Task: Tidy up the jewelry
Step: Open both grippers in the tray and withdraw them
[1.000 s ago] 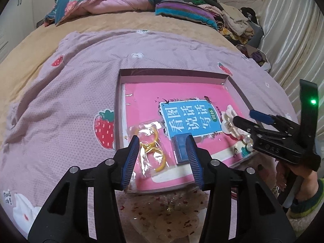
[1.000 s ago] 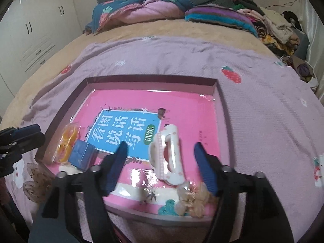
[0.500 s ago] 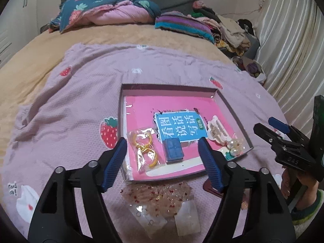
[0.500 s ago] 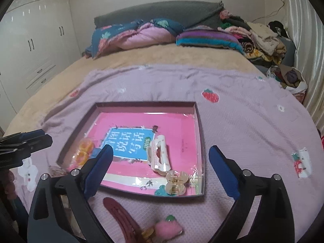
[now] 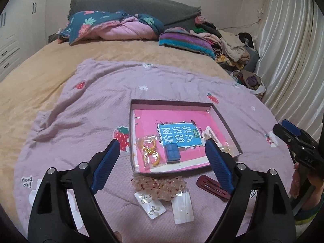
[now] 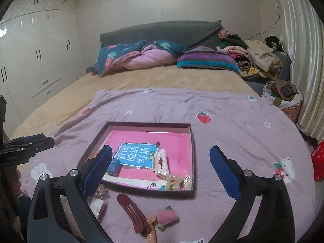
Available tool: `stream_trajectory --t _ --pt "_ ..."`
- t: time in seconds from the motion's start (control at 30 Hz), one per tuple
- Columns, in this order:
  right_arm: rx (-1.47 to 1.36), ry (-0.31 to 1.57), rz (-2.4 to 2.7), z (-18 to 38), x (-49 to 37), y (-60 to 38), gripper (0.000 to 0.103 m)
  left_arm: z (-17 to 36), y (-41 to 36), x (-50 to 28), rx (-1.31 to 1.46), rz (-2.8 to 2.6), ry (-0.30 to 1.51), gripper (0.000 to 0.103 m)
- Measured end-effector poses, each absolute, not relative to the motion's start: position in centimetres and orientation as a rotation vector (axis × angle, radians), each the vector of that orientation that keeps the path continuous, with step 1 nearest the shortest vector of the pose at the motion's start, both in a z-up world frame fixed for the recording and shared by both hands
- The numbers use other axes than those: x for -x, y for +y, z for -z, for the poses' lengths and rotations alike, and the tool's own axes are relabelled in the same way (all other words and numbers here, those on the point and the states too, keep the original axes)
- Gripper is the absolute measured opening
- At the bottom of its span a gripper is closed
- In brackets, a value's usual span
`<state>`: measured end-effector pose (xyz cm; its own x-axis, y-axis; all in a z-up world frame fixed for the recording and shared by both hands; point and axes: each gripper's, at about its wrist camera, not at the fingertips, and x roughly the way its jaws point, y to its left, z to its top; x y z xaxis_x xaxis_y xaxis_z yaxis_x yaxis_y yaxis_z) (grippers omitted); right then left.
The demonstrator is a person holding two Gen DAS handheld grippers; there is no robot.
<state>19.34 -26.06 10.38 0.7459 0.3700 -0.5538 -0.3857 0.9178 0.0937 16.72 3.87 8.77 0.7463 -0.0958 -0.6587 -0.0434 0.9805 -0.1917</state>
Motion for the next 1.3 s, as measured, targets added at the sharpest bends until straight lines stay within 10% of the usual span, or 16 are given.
stream_trajectory --t 1.3 --pt "0.13 0.649 -0.462 -7.4 -10.2 -26.7 0.096 -5.8 4.0 -7.8 0.206 0.01 0.758 0.079"
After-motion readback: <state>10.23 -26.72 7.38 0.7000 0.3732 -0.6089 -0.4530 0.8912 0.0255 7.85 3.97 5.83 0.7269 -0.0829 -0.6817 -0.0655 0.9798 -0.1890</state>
